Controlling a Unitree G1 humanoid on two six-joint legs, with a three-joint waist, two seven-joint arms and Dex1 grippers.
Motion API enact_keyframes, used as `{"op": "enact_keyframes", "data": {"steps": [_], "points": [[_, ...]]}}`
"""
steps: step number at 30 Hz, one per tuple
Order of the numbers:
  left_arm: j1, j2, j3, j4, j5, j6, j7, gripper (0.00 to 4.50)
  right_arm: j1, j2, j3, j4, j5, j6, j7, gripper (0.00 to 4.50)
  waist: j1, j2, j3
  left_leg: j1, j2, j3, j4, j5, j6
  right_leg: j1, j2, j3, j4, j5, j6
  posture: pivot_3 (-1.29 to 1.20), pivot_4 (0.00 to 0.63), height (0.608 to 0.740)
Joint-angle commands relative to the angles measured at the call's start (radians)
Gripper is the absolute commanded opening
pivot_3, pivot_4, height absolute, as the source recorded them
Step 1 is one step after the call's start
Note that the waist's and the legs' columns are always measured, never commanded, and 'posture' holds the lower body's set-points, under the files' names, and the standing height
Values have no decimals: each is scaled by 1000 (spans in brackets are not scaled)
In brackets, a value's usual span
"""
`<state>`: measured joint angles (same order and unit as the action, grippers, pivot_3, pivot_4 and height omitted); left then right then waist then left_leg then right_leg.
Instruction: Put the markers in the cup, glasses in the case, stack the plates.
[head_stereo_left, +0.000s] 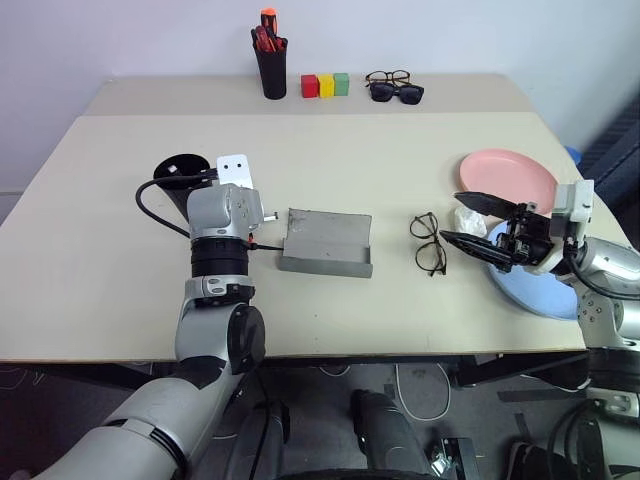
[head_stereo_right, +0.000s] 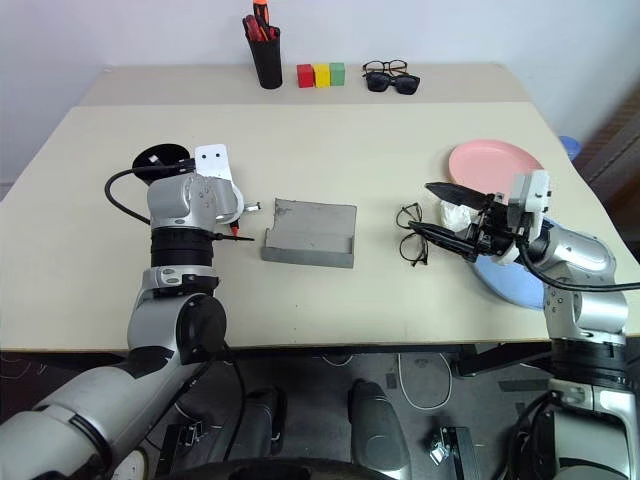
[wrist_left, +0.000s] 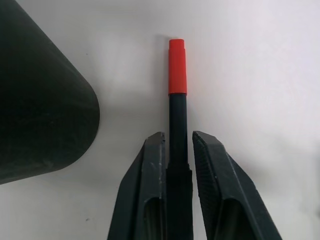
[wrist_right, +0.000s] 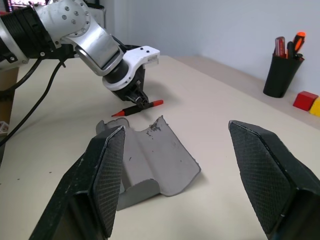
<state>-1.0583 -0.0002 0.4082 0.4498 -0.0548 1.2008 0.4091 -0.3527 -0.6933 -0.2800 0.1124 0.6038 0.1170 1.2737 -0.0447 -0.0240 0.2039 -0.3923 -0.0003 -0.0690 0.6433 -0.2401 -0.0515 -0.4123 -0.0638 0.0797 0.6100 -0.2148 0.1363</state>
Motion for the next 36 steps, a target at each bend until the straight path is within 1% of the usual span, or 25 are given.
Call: {"op": "enact_keyframes", "data": {"steps": [1,4,7,9,12,16,17,18,19,21,22,24,34,36], "points": [[-4,-1,-5,-40,-10,22,-6,721,2,-18,-25,-40,16,-1,-5,3351,0,0,0,0,0,0,0,0,0,0,0,0,0,0,0,0,150,740],[9,-11,-26,-91,-15,52,-31,721,2,-14,-22,-37,12,-3,-7,3351,0,0,0,0,0,0,0,0,0,0,0,0,0,0,0,0,150,740],[56,1,-155,-246,-29,92,-131,721,-7,-14,-19,-28,10,-5,-8,3351,-1,0,0,0,0,0,0,0,0,0,0,0,0,0,0,0,150,740],[82,8,-203,-331,-30,129,-165,721,-13,-15,-18,-20,8,-8,-6,3351,1,0,0,0,0,0,-1,0,-1,0,0,0,0,0,0,0,150,740],[89,-11,-163,-371,-20,197,-151,721,-24,-12,-14,-4,3,-15,-4,3351,0,0,0,-1,0,0,-1,0,-1,0,0,0,0,0,0,0,150,740],[90,-2,-163,-331,1,153,-143,721,-26,-5,-11,1,1,-19,-6,3351,-1,0,0,0,0,0,-1,0,-1,-1,0,0,0,0,0,0,150,740],[86,5,-167,-316,3,150,-149,1211,-25,-5,-11,1,1,-20,-5,3351,-1,0,0,0,0,0,-1,0,-1,-1,0,0,0,0,0,0,150,740],[81,4,-158,-303,8,141,-141,1481,-24,-5,-13,1,1,-21,-5,3351,-1,0,0,0,0,0,0,0,-1,0,0,0,0,0,0,0,150,740],[78,3,-151,-294,11,135,-135,1939,-23,-6,-13,1,1,-22,-5,3351,0,0,0,0,0,0,0,0,-1,0,0,0,0,0,0,0,150,740],[71,7,-144,-270,16,127,-133,3028,-21,-7,-16,0,2,-22,-6,3351,1,0,0,0,0,0,0,0,-1,0,0,0,0,0,0,0,150,740],[68,10,-144,-258,19,120,-131,3443,-19,-7,-18,-1,2,-23,-6,3351,1,0,0,0,0,0,0,0,-1,0,0,0,0,0,0,0,150,740],[56,7,-122,-220,25,88,-110,4467,-12,-8,-22,-4,2,-24,-8,3351,1,0,0,0,0,0,0,0,-1,-1,0,0,0,0,0,0,150,740],[-56,-8,1,72,-2,-60,-22,4467,26,-11,-39,-37,11,-24,-28,3351,1,0,0,0,0,0,0,0,-1,0,0,0,0,0,0,0,150,740],[-71,-12,27,117,-12,-80,7,3930,32,-13,-42,-42,13,-23,-32,3351,0,0,0,0,0,0,-1,0,-1,-1,0,0,0,0,1,0,150,740]]}}
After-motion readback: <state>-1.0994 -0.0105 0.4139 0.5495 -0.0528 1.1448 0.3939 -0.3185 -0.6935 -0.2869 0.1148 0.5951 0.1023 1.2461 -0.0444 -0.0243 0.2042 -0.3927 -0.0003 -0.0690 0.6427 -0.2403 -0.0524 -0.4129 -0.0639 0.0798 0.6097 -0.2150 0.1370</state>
